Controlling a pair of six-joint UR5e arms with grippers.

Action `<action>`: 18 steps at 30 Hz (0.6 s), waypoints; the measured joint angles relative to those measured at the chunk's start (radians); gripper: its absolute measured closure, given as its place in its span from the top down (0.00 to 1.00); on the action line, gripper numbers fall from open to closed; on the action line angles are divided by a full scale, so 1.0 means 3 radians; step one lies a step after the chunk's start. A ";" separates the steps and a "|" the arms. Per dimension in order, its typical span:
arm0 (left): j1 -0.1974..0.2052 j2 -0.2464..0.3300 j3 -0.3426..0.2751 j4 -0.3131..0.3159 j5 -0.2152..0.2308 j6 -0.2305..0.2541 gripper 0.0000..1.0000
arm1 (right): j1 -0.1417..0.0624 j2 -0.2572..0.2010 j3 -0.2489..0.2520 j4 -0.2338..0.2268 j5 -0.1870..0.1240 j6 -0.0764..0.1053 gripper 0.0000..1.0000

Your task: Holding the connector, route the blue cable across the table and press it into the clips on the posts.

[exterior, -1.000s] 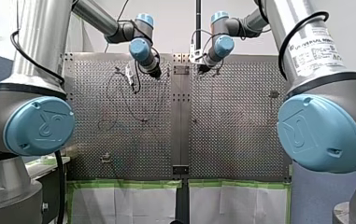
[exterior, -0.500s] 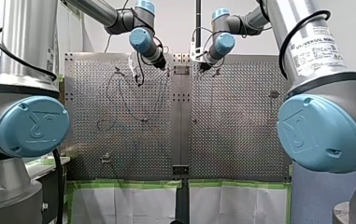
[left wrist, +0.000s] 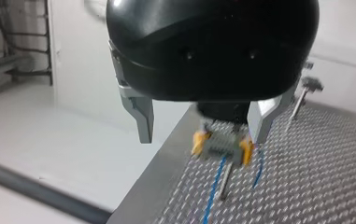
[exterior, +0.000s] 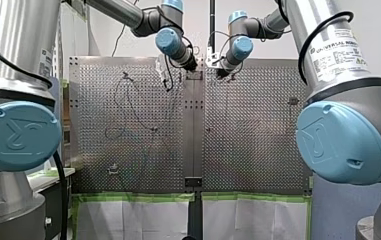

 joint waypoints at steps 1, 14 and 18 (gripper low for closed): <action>-0.0029 -0.0037 0.0028 -0.0007 -0.0014 0.0008 1.00 | -0.0001 0.0000 0.0000 0.0000 0.0000 -0.0001 0.00; -0.0080 -0.0410 0.0390 -0.0093 -0.0255 0.0043 1.00 | -0.0004 -0.0003 0.0002 0.0000 0.0000 -0.0006 0.00; -0.0054 -0.0530 0.0513 -0.0101 -0.0316 0.0056 1.00 | -0.0004 -0.0003 0.0002 0.0001 0.0000 -0.0007 0.00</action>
